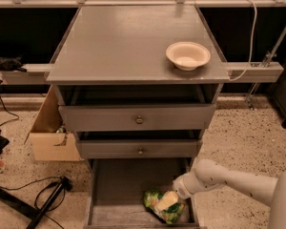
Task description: Place green rice chip bag into bottom drawer
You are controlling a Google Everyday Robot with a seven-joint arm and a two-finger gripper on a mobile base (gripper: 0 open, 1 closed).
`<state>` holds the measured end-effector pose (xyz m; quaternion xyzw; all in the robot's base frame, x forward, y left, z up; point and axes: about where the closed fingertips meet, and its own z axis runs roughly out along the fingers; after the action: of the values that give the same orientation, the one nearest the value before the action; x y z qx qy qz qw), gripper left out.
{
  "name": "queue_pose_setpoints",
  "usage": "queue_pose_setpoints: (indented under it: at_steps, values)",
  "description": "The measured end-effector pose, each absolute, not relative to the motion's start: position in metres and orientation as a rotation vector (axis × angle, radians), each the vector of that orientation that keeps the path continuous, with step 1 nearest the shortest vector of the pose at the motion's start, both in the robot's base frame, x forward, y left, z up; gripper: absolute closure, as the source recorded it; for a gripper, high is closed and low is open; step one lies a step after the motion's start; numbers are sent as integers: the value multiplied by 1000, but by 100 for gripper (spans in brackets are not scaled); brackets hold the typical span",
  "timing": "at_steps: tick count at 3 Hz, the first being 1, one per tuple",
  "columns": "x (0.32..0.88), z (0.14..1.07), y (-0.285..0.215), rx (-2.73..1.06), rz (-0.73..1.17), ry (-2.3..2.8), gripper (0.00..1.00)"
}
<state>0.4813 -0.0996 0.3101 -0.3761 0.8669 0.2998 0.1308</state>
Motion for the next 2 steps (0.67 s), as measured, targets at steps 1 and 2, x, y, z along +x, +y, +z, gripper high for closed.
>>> queue_pose_setpoints:
  at_steps: [1,2]
  values:
    - [481,316,-97,-1107,897,2503,0]
    - [461,351,-81,-1192,944,2483,0]
